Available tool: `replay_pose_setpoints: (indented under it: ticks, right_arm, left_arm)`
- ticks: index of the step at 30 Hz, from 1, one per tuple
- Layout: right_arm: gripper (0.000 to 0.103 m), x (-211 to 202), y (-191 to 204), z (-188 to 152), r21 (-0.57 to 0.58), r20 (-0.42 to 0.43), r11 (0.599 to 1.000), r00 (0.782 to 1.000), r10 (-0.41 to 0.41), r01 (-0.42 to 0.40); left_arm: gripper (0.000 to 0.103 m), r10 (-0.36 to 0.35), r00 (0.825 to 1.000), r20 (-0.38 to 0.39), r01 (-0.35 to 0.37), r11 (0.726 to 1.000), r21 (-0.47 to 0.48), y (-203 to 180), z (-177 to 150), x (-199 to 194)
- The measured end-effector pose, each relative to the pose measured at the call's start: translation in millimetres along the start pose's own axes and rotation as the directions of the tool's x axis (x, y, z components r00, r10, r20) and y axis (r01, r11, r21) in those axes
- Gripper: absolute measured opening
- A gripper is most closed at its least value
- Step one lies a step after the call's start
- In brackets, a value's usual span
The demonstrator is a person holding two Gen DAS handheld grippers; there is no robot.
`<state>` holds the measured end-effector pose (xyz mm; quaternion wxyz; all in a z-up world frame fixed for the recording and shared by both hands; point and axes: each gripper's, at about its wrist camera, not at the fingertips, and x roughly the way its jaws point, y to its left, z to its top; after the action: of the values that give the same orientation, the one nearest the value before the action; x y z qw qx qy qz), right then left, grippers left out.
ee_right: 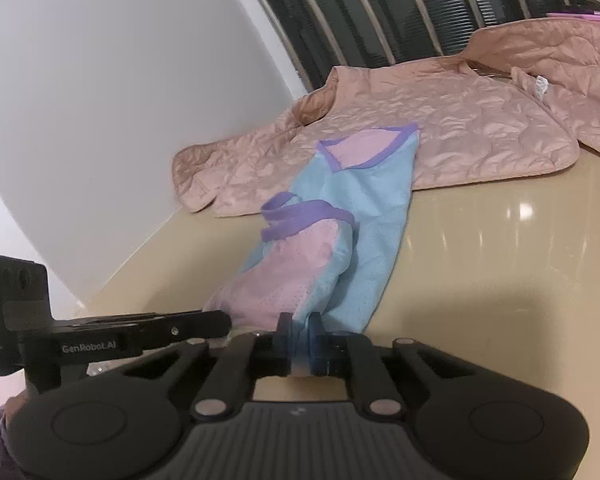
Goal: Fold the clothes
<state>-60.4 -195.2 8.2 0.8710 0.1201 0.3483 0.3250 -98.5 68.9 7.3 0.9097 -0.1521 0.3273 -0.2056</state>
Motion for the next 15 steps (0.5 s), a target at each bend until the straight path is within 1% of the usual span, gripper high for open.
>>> replay_pose_setpoints:
  ticks: [2, 4, 6, 7, 8, 9, 10, 11, 12, 13, 14, 15]
  right_arm:
    - [0.007, -11.9, 5.8, -6.5, -0.007, -0.003, 1.0, 1.0, 0.008, -0.008]
    - [0.007, -26.0, 13.7, -16.6, -0.006, -0.019, 0.999, 0.999, 0.039, -0.04]
    - [0.008, -39.4, 23.3, -28.2, -0.023, -0.036, 0.998, 0.998, 0.055, -0.055]
    - [0.013, -46.1, 26.7, -31.8, -0.038, -0.039, 0.998, 0.998, 0.052, -0.054]
    - [0.02, -53.1, 30.2, -34.6, -0.057, -0.04, 0.997, 0.998, 0.048, -0.05]
    - [0.028, -60.7, 33.8, -35.4, -0.093, -0.032, 0.995, 0.999, 0.037, -0.039]
    - [0.044, -67.7, 37.5, -35.4, -0.143, -0.013, 0.989, 1.0, 0.021, -0.023]
    - [0.05, -74.2, 42.2, -35.6, -0.206, 0.022, 0.979, 1.0, 0.017, -0.012]
    - [0.05, -79.5, 47.3, -36.8, -0.292, 0.063, 0.956, 0.998, 0.026, -0.007]
    - [0.05, -82.1, 52.0, -39.1, -0.381, 0.087, 0.925, 0.995, 0.045, -0.009]
    - [0.05, -83.4, 56.8, -41.7, -0.466, 0.104, 0.885, 0.992, 0.065, -0.009]
    - [0.049, -80.6, 61.7, -44.5, -0.548, 0.096, 0.837, 0.992, 0.082, -0.016]
  left_arm:
    - [0.005, 0.01, 1.0, -0.026, -0.01, 1.0, -0.016, -5.1, -5.6, -14.7]
    - [0.005, 0.011, 0.999, -0.035, -0.01, 1.0, 0.015, -12.2, -11.7, -30.5]
    - [0.005, 0.031, 0.999, -0.032, -0.029, 0.998, 0.05, -15.7, -16.3, -44.2]
    - [0.005, 0.038, 0.999, -0.027, -0.036, 0.997, 0.061, -14.9, -17.7, -49.7]
    - [0.01, 0.049, 0.999, -0.016, -0.048, 0.996, 0.074, -14.3, -19.1, -54.9]
    - [0.015, 0.042, 0.999, -0.002, -0.042, 0.995, 0.091, -13.5, -19.6, -58.8]
    - [0.037, 0.029, 0.999, 0.013, -0.03, 0.993, 0.113, -13.4, -20.1, -62.5]
    - [0.059, -0.011, 1.0, 0.029, 0.007, 0.988, 0.154, -15.7, -21.0, -65.5]
    - [0.066, -0.052, 0.998, 0.043, 0.043, 0.98, 0.196, -18.0, -21.9, -68.5]
    - [0.074, -0.093, 0.994, 0.055, 0.077, 0.967, 0.242, -21.1, -23.3, -71.1]
    - [0.078, -0.124, 0.99, 0.063, 0.099, 0.945, 0.31, -28.1, -27.0, -71.6]
    - [0.08, -0.129, 0.99, 0.058, 0.096, 0.914, 0.394, -35.2, -31.1, -69.4]
